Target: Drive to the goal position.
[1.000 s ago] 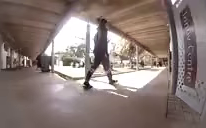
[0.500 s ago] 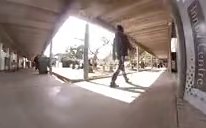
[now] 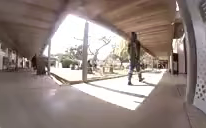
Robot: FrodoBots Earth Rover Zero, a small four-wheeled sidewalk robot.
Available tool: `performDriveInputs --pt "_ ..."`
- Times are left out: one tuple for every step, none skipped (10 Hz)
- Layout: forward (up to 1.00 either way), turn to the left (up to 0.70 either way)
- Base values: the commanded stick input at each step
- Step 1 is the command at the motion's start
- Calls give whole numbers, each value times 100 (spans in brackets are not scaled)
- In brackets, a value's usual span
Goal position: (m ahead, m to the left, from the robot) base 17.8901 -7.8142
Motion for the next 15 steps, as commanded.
performDriveInputs --pt "50 -50" --pt "50 -50" --pt "50 -50" --pt "50 -43" --pt "50 -19" --pt "50 0" --pt "50 0" --pt "50 0" --pt "50 0" --pt "50 0" --pt "50 0" --pt "50 0" --pt "50 0" --pt "50 0" --pt "50 0"
